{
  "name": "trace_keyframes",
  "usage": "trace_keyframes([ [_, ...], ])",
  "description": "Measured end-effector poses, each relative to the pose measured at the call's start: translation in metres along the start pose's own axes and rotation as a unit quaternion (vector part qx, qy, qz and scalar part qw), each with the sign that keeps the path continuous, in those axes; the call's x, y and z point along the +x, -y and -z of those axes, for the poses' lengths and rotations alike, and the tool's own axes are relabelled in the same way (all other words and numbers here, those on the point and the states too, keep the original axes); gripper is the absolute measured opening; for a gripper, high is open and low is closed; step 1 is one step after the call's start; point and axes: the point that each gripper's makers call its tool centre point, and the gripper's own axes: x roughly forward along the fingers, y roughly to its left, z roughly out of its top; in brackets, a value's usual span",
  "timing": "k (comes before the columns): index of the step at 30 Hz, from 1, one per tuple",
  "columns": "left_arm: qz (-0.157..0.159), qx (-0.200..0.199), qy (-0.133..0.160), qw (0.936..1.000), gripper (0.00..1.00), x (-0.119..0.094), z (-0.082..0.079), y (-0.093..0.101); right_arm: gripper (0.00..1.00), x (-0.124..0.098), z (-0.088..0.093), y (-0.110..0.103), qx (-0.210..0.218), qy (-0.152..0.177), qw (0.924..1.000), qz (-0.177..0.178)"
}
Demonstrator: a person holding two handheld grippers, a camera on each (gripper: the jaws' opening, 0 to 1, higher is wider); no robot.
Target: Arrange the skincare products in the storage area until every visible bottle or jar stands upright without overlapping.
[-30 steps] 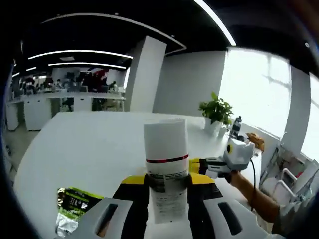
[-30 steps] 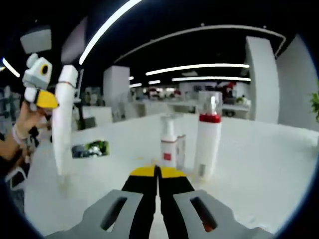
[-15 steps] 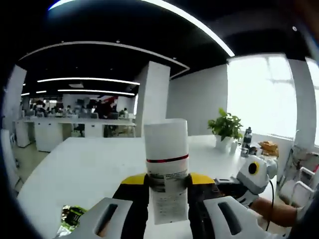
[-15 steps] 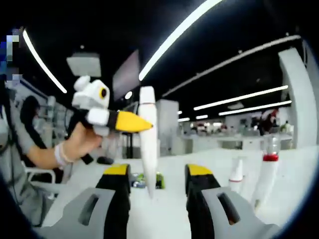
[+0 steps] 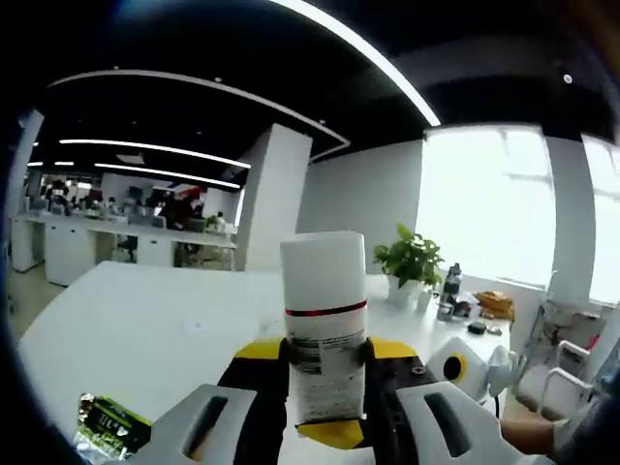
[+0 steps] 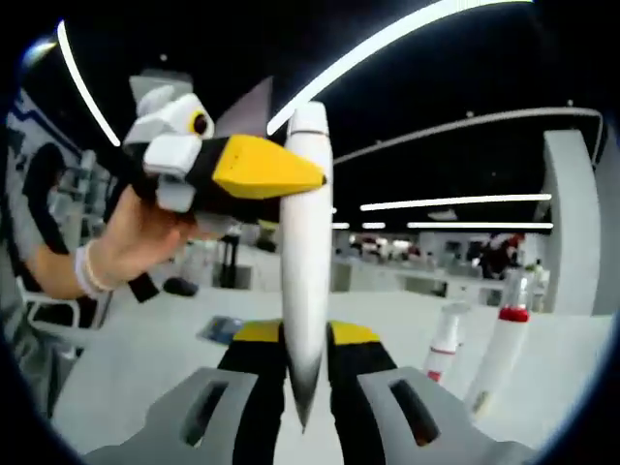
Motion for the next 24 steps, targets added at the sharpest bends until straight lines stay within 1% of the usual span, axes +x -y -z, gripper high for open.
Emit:
trace_keyframes([
  [2, 0.002, 0.005, 0.001, 1.0000, 0.30, 0.001, 0.000, -0.001, 0.12, 0.001, 0.000, -0.002, -0.005, -0.001, 1.0000, -0.002],
  [4, 0.014, 0.004, 0.001, 0.9999, 0.31, 0.002, 0.001, 0.000, 0.10, 0.001, 0.001, 0.003, 0.006, -0.015, 0.9998, 0.012],
  [5, 0.018, -0.004, -0.001, 0.9998, 0.31, 0.003, 0.000, -0.002, 0.10, 0.000, 0.003, 0.007, -0.002, -0.023, 0.9995, 0.021],
  [6, 0.022, -0.008, -0.001, 0.9997, 0.32, 0.003, 0.001, -0.003, 0.09, -0.003, 0.004, 0.015, -0.024, -0.042, 0.9977, 0.046],
  [7, 0.023, -0.007, 0.000, 0.9997, 0.32, 0.003, 0.001, -0.004, 0.09, -0.005, 0.005, 0.020, -0.040, -0.054, 0.9957, 0.064],
  [8, 0.032, 0.036, 0.020, 0.9986, 0.33, 0.005, -0.004, -0.008, 0.08, -0.007, 0.007, 0.024, -0.060, -0.069, 0.9926, 0.080],
  [9, 0.034, 0.126, 0.057, 0.9898, 0.37, 0.006, -0.012, -0.013, 0.08, -0.009, 0.009, 0.028, -0.069, -0.078, 0.9904, 0.091],
  [10, 0.025, 0.180, 0.080, 0.9801, 0.40, 0.003, -0.017, -0.017, 0.08, -0.010, 0.010, 0.031, -0.075, -0.078, 0.9888, 0.103],
  [11, -0.002, 0.225, 0.104, 0.9689, 0.46, -0.002, -0.020, -0.023, 0.08, -0.010, 0.009, 0.034, -0.082, -0.078, 0.9872, 0.113],
  [12, -0.030, 0.206, 0.084, 0.9745, 0.54, -0.007, -0.011, -0.031, 0.08, -0.013, 0.007, 0.040, -0.094, -0.074, 0.9841, 0.131],
  [13, -0.048, 0.198, 0.066, 0.9769, 0.57, -0.010, -0.003, -0.039, 0.08, -0.015, 0.002, 0.046, -0.109, -0.065, 0.9805, 0.150],
  [14, -0.058, 0.193, 0.064, 0.9773, 0.61, -0.013, -0.001, -0.045, 0.08, -0.018, -0.002, 0.049, -0.116, -0.058, 0.9784, 0.160],
  [15, -0.067, 0.180, 0.066, 0.9792, 0.65, -0.015, 0.000, -0.053, 0.08, -0.021, -0.005, 0.052, -0.122, -0.055, 0.9762, 0.171],
  [16, -0.086, 0.136, 0.066, 0.9846, 0.70, -0.020, 0.002, -0.067, 0.08, -0.023, -0.008, 0.056, -0.123, -0.051, 0.9746, 0.180],
  [17, -0.097, 0.099, 0.066, 0.9882, 0.75, -0.024, 0.004, -0.079, 0.08, -0.026, -0.011, 0.059, -0.125, -0.047, 0.9734, 0.187],
  [18, -0.100, 0.085, 0.065, 0.9892, 0.78, -0.026, 0.005, -0.083, 0.08, -0.029, -0.014, 0.063, -0.129, -0.044, 0.9713, 0.195],
  [19, -0.107, 0.036, 0.058, 0.9919, 0.78, -0.033, 0.009, -0.095, 0.08, -0.031, -0.015, 0.064, -0.127, -0.042, 0.9711, 0.197],
  [20, -0.105, -0.011, 0.061, 0.9926, 0.78, -0.037, 0.010, -0.101, 0.08, -0.032, -0.016, 0.066, -0.123, -0.039, 0.9714, 0.199],
  [21, -0.101, -0.100, 0.081, 0.9865, 0.79, -0.046, 0.008, -0.108, 0.08, -0.032, -0.017, 0.067, -0.121, -0.038, 0.9715, 0.200],
  [22, -0.093, -0.147, 0.105, 0.9792, 0.80, -0.052, 0.002, -0.114, 0.08, -0.032, -0.017, 0.068, -0.119, -0.036, 0.9715, 0.202],
  [23, -0.089, -0.193, 0.148, 0.9659, 0.81, -0.061, -0.010, -0.125, 0.08, -0.032, -0.017, 0.068, -0.118, -0.036, 0.9714, 0.203],
  [24, -0.097, -0.201, 0.177, 0.9587, 0.81, -0.068, -0.017, -0.135, 0.08, -0.032, -0.017, 0.067, -0.116, -0.036, 0.9720, 0.201],
])
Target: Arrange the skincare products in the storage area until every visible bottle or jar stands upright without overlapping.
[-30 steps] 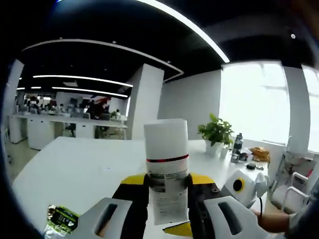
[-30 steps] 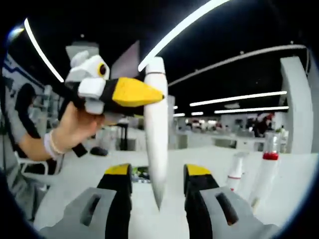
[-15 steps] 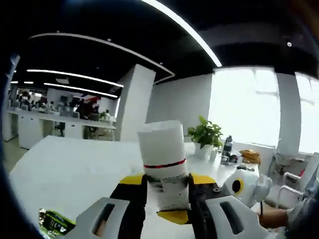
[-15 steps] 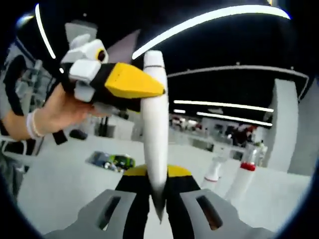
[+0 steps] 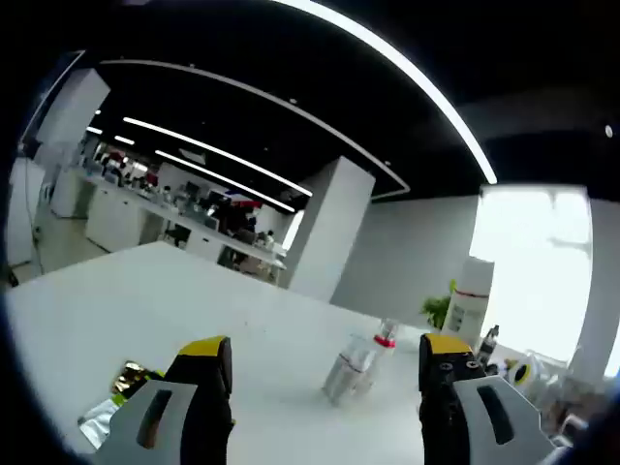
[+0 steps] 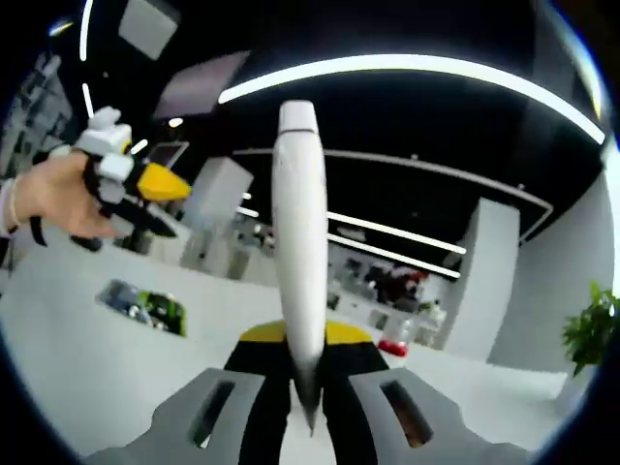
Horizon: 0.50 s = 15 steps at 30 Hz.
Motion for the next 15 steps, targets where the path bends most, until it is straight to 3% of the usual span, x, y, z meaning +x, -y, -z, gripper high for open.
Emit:
trace_keyframes([
  [1, -0.006, 0.004, 0.022, 0.9997, 0.79, -0.004, -0.009, -0.007, 0.08, 0.000, 0.000, -0.001, 0.002, -0.001, 1.0000, -0.002],
  [2, -0.030, 0.033, 0.054, 0.9976, 0.76, -0.010, -0.023, -0.019, 0.08, 0.001, 0.001, -0.002, 0.001, -0.003, 1.0000, -0.003],
  [3, -0.053, 0.062, 0.062, 0.9947, 0.74, -0.014, -0.030, -0.028, 0.08, 0.001, 0.002, -0.004, -0.001, -0.004, 1.0000, -0.005],
  [5, -0.070, 0.089, 0.073, 0.9909, 0.73, -0.018, -0.038, -0.033, 0.08, 0.002, 0.005, -0.007, -0.008, -0.010, 0.9999, -0.008],
  [8, -0.065, 0.140, 0.095, 0.9834, 0.76, -0.016, -0.048, -0.030, 0.09, 0.004, 0.009, -0.011, -0.030, -0.020, 0.9993, -0.009],
  [12, -0.025, 0.233, 0.074, 0.9693, 0.83, -0.002, -0.033, -0.010, 0.09, 0.006, 0.017, -0.016, -0.058, -0.041, 0.9973, -0.018],
  [14, 0.002, 0.308, 0.056, 0.9499, 0.87, 0.011, -0.017, 0.002, 0.09, 0.006, 0.022, -0.016, -0.086, -0.055, 0.9946, -0.018],
  [15, 0.009, 0.323, 0.052, 0.9449, 0.87, 0.017, -0.013, 0.003, 0.09, 0.006, 0.023, -0.015, -0.097, -0.060, 0.9934, -0.014],
])
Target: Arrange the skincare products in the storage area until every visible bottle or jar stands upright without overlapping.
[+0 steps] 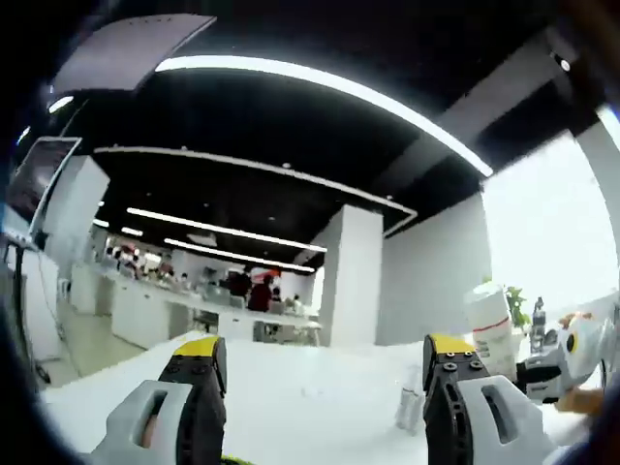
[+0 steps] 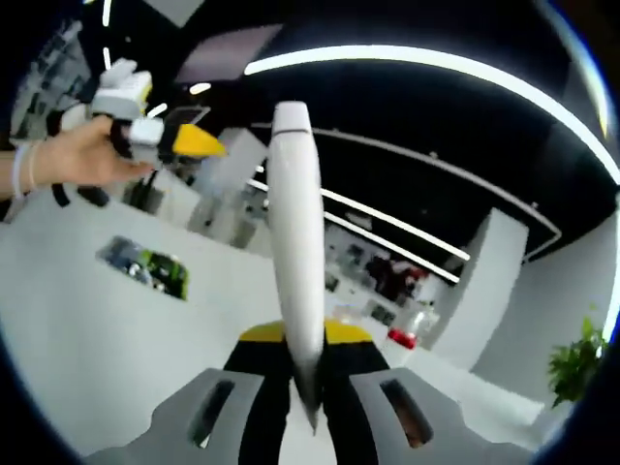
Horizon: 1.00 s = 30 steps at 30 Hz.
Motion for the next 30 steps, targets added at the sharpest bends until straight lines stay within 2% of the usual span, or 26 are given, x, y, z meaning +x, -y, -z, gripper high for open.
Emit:
trace_keyframes([
  [2, 0.037, 0.020, -0.018, 0.9990, 0.88, 0.013, 0.011, 0.020, 0.09, 0.001, 0.004, 0.005, -0.044, -0.012, 0.9987, 0.020],
  [3, 0.044, 0.024, -0.018, 0.9986, 0.89, 0.015, 0.012, 0.024, 0.09, 0.001, 0.006, 0.006, -0.053, -0.016, 0.9982, 0.025],
  [5, 0.070, 0.067, -0.010, 0.9952, 0.95, 0.027, 0.016, 0.038, 0.09, 0.001, 0.010, 0.009, -0.064, -0.027, 0.9970, 0.036],
  [6, 0.080, 0.106, -0.009, 0.9911, 0.98, 0.032, 0.022, 0.045, 0.09, 0.001, 0.012, 0.013, -0.076, -0.033, 0.9954, 0.048],
  [8, 0.054, 0.179, 0.003, 0.9823, 0.95, 0.032, 0.028, 0.047, 0.09, -0.001, 0.012, 0.021, -0.133, -0.041, 0.9871, 0.080],
  [9, 0.038, 0.222, 0.017, 0.9742, 0.92, 0.031, 0.030, 0.048, 0.09, -0.003, 0.013, 0.023, -0.174, -0.047, 0.9789, 0.096],
  [10, 0.026, 0.223, 0.023, 0.9743, 0.90, 0.029, 0.033, 0.049, 0.09, -0.003, 0.014, 0.021, -0.189, -0.048, 0.9762, 0.094],
  [12, 0.017, 0.175, 0.069, 0.9820, 0.90, 0.017, 0.039, 0.059, 0.09, -0.002, 0.015, 0.014, -0.203, -0.050, 0.9736, 0.092],
  [13, 0.011, 0.168, 0.077, 0.9828, 0.89, 0.012, 0.046, 0.060, 0.09, -0.002, 0.015, 0.011, -0.216, -0.051, 0.9707, 0.092],
  [14, -0.004, 0.214, 0.065, 0.9746, 0.90, 0.014, 0.044, 0.057, 0.09, -0.002, 0.015, 0.009, -0.242, -0.054, 0.9642, 0.095],
  [15, -0.003, 0.269, 0.031, 0.9627, 0.90, 0.012, 0.047, 0.057, 0.09, -0.002, 0.015, 0.008, -0.250, -0.055, 0.9619, 0.096],
  [16, -0.031, 0.331, 0.071, 0.9404, 0.89, 0.007, 0.037, 0.055, 0.09, -0.002, 0.015, 0.005, -0.270, -0.057, 0.9563, 0.097],
  [17, -0.044, 0.357, 0.083, 0.9294, 0.89, 0.004, 0.034, 0.055, 0.09, -0.002, 0.015, -0.001, -0.288, -0.057, 0.9514, 0.094],
  [18, -0.043, 0.369, 0.070, 0.9258, 0.90, 0.000, 0.039, 0.058, 0.09, -0.002, 0.015, -0.004, -0.300, -0.055, 0.9476, 0.093],
  [19, -0.021, 0.367, 0.066, 0.9277, 0.92, -0.003, 0.045, 0.068, 0.09, -0.004, 0.014, -0.008, -0.316, -0.054, 0.9429, 0.091],
  [20, -0.011, 0.378, 0.069, 0.9230, 0.94, -0.005, 0.045, 0.075, 0.09, -0.004, 0.014, -0.010, -0.331, -0.055, 0.9377, 0.091],
  [21, -0.006, 0.408, 0.063, 0.9106, 0.94, -0.007, 0.049, 0.081, 0.09, -0.006, 0.012, -0.014, -0.353, -0.053, 0.9298, 0.089],
  [23, 0.014, 0.460, 0.063, 0.8858, 0.92, -0.007, 0.056, 0.094, 0.09, -0.005, 0.013, -0.021, -0.379, -0.050, 0.9202, 0.082],
  [27, 0.031, 0.484, 0.051, 0.8728, 0.92, -0.004, 0.070, 0.101, 0.09, -0.006, 0.018, -0.027, -0.388, -0.056, 0.9172, 0.073],
  [30, 0.030, 0.495, 0.043, 0.8671, 0.88, -0.002, 0.072, 0.098, 0.09, -0.007, 0.019, -0.029, -0.399, -0.058, 0.9125, 0.071],
])
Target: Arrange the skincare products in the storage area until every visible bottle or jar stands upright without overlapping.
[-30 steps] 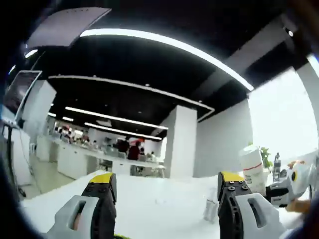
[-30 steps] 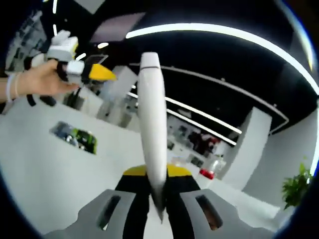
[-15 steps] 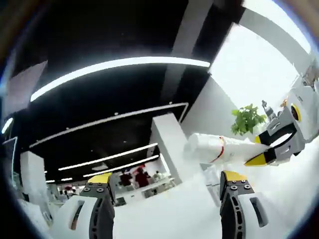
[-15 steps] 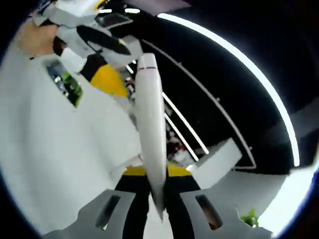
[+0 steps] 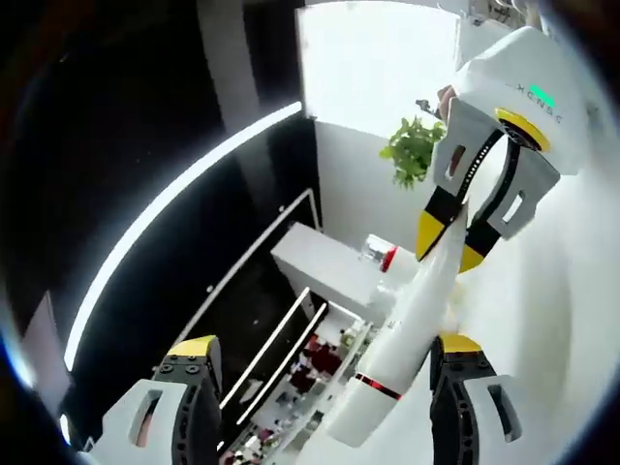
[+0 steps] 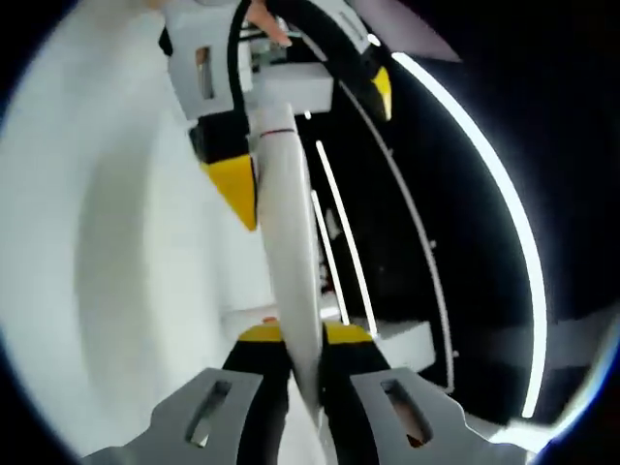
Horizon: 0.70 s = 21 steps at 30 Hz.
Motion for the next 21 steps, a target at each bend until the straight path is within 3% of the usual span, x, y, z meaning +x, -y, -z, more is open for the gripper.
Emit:
trace_keyframes([
  [4, 0.027, 0.041, -0.009, 0.9988, 0.73, 0.001, 0.004, 0.014, 0.10, 0.000, -0.002, -0.002, -0.003, 0.001, 1.0000, -0.004],
  [8, 0.068, 0.077, -0.017, 0.9946, 0.49, 0.000, 0.006, 0.036, 0.10, 0.001, -0.003, -0.004, -0.008, 0.004, 0.9999, -0.006],
  [13, 0.102, 0.098, -0.016, 0.9898, 0.29, 0.000, 0.007, 0.052, 0.10, -0.002, -0.010, -0.006, -0.015, 0.017, 0.9997, -0.006],
  [17, 0.103, 0.107, -0.027, 0.9885, 0.26, 0.001, 0.010, 0.054, 0.12, 0.000, -0.012, -0.002, -0.023, 0.021, 0.9995, 0.003],
  [21, 0.112, 0.094, -0.050, 0.9880, 0.25, 0.002, 0.022, 0.055, 0.17, -0.003, -0.025, 0.006, -0.013, 0.047, 0.9987, 0.017],
])
